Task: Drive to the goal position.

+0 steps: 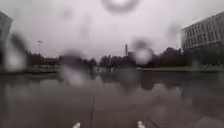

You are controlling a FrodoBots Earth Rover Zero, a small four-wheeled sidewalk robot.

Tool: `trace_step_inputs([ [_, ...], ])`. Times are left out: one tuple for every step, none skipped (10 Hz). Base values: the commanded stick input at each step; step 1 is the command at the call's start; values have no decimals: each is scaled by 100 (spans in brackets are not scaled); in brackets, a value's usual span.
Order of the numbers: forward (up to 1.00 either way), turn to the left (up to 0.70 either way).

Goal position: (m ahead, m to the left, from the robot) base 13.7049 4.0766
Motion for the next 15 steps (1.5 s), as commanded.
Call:
trace_step_inputs([
  [69, 1],
  [69, 1],
  [69, 1],
  [69, 1],
  [70, 1],
  [70, 1],
  [70, 1],
  [70, 1],
  [70, 1],
  [70, 1],
  [70, 1],
  [70, 1],
  [70, 1],
  [70, 1],
  [70, 1],
])
